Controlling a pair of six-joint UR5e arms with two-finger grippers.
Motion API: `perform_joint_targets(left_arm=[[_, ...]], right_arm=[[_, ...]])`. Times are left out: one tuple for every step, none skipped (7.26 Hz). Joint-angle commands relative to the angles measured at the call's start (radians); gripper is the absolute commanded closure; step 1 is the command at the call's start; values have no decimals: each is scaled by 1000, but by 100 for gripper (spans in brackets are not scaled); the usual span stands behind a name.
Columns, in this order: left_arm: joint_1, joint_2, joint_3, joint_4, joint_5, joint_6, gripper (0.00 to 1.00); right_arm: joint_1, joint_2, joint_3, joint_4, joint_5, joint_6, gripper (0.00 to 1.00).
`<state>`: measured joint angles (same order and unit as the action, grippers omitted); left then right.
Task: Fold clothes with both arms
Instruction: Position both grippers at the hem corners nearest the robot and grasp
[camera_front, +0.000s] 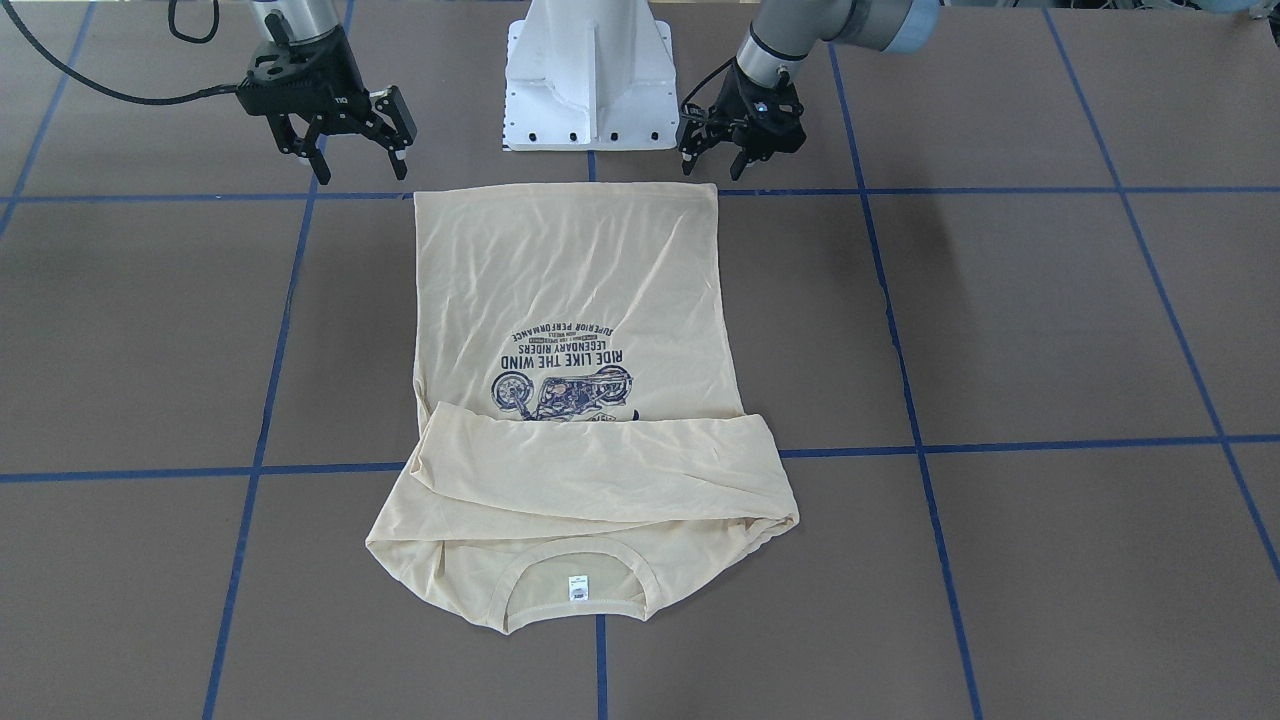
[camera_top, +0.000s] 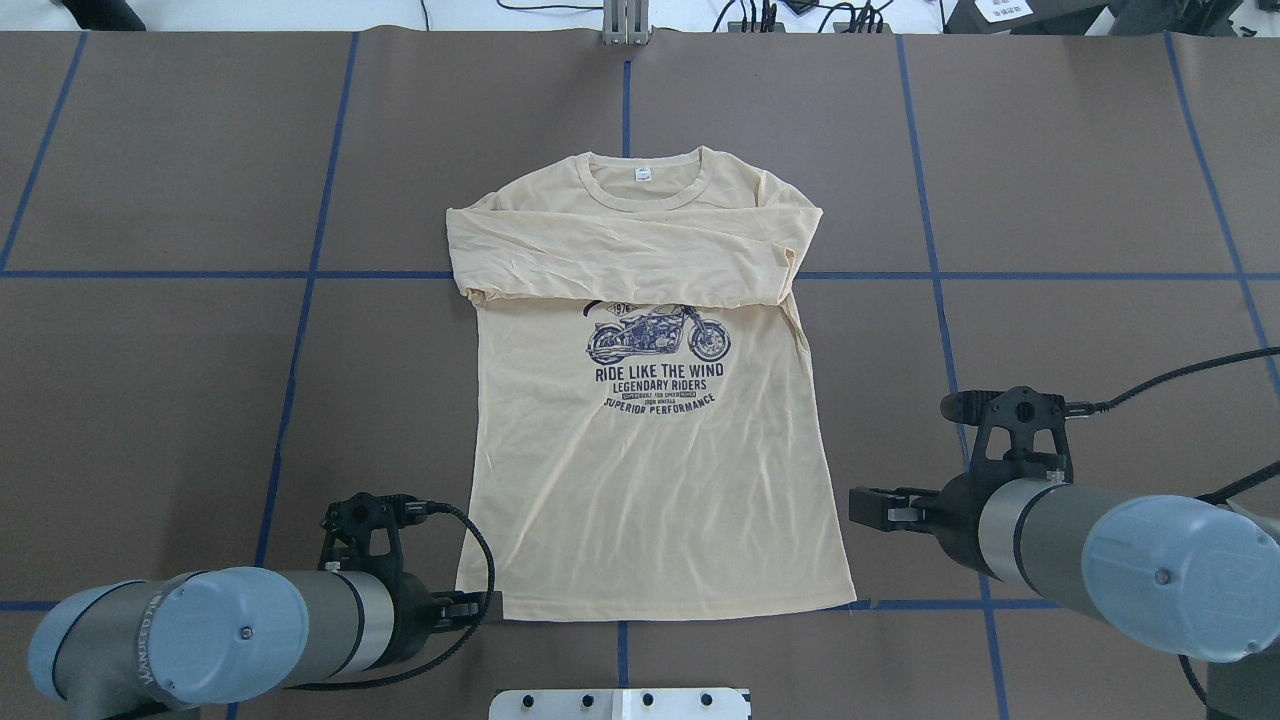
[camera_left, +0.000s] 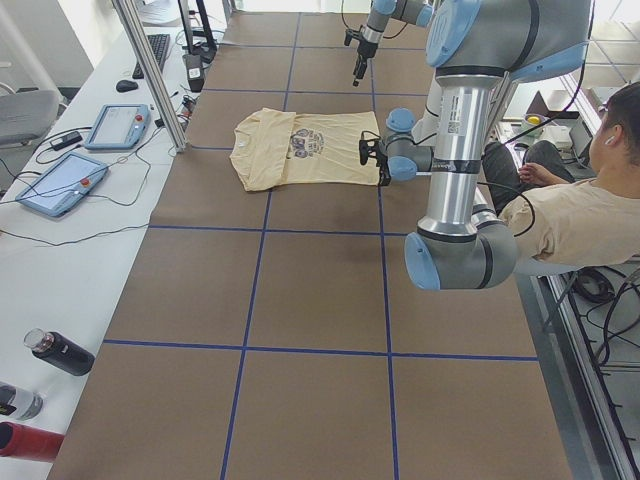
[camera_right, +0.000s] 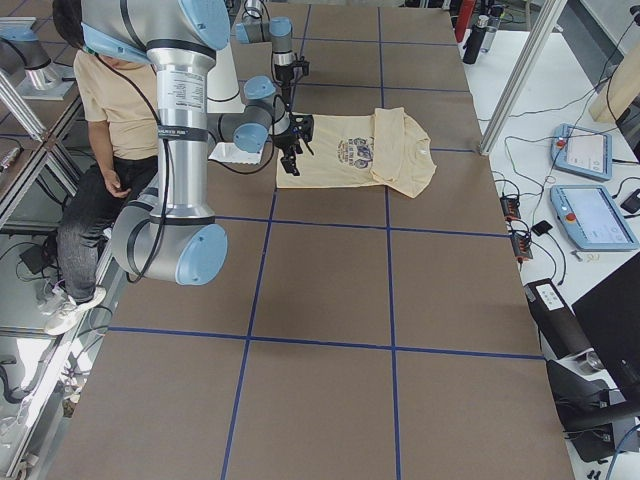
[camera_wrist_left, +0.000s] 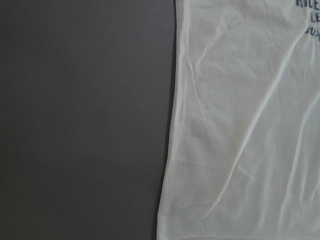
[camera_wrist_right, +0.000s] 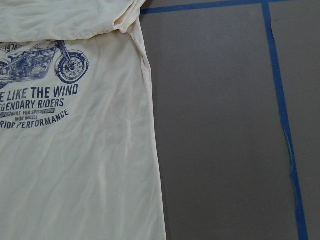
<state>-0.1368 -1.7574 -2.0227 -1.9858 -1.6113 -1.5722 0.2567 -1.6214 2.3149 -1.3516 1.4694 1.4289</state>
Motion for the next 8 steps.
perform_joint_targets(left_arm=[[8,-17,13,12,1,-8,30],[8,-24,19,12,1,-6,36],[6,-24,21,12,1,-6,38],[-3,-22,24,13,1,3,40],[-7,-21,35,15,1,4,41],[-7,-22,48,15,1,4,41],[-7,-24,49,15,-1,4,42],[-9,-22,50,15,1,4,43]], right_arm=[[-33,-75,-47,179,-46,1,0],[-34,-75,-60,187,-47,1,0],[-34,-75,-60,187,-47,1,0],[-33,-75,-60,187,-47,1,0],[-33,-75,-60,187,-47,1,0],[-33,-75,-60,187,-47,1,0],[-33,-75,-60,187,-50,1,0],[-33,-75,-60,187,-50,1,0]])
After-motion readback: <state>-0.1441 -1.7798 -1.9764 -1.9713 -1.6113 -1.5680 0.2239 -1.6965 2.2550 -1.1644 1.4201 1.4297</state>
